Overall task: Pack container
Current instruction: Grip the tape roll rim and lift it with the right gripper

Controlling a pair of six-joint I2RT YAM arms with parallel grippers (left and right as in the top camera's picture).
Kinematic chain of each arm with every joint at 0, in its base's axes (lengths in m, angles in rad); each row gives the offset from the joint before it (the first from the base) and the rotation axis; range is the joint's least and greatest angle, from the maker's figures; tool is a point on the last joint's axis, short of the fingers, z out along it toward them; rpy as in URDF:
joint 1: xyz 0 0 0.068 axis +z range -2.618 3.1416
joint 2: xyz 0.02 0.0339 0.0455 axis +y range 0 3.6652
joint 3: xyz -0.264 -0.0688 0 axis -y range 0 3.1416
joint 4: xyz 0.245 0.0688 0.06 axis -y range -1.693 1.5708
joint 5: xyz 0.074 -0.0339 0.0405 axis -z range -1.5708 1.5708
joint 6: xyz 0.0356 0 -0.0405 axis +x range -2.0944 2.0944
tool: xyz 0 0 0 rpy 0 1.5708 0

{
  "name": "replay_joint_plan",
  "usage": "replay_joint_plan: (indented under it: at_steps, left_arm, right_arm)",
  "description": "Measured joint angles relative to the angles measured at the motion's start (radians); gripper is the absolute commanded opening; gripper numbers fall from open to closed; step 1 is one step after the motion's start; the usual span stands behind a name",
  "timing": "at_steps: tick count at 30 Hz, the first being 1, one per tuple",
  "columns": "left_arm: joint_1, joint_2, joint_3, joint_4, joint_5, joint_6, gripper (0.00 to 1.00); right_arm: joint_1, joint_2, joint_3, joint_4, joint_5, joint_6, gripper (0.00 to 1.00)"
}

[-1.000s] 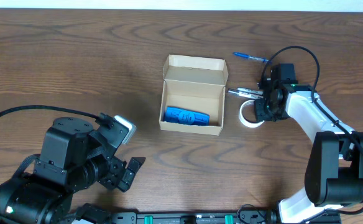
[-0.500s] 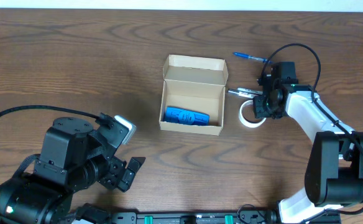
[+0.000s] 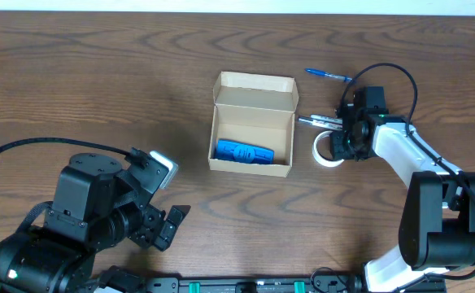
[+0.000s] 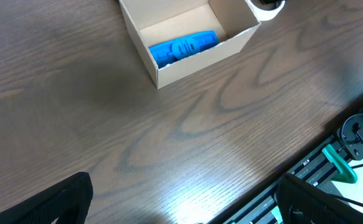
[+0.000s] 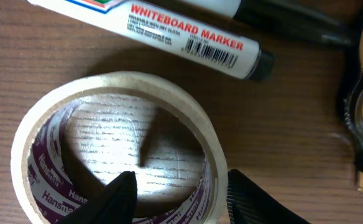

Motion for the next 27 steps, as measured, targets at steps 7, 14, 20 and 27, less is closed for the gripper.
replay_joint_plan:
  at_steps: [7, 14, 20, 27]
  left_arm:
    - [0.0, 0.0, 0.0, 0.0, 0.0, 0.0, 0.95]
    - [0.0, 0.0, 0.0, 0.0, 0.0, 0.0, 0.95]
    - [0.0, 0.0, 0.0, 0.0, 0.0, 0.0, 0.95]
    - [0.0, 0.0, 0.0, 0.0, 0.0, 0.0, 0.95]
  right_arm:
    - [0.0, 0.0, -0.009, 0.027, 0.0, 0.001, 0.44]
    - [0.0, 0.0, -0.035, 0.042, 0.0, 0.001, 0.4]
    - [0.0, 0.0, -0.035, 0.055, 0.0, 0.008, 0.25]
    - [0.0, 0.0, -0.035, 0.058, 0.0, 0.013, 0.11]
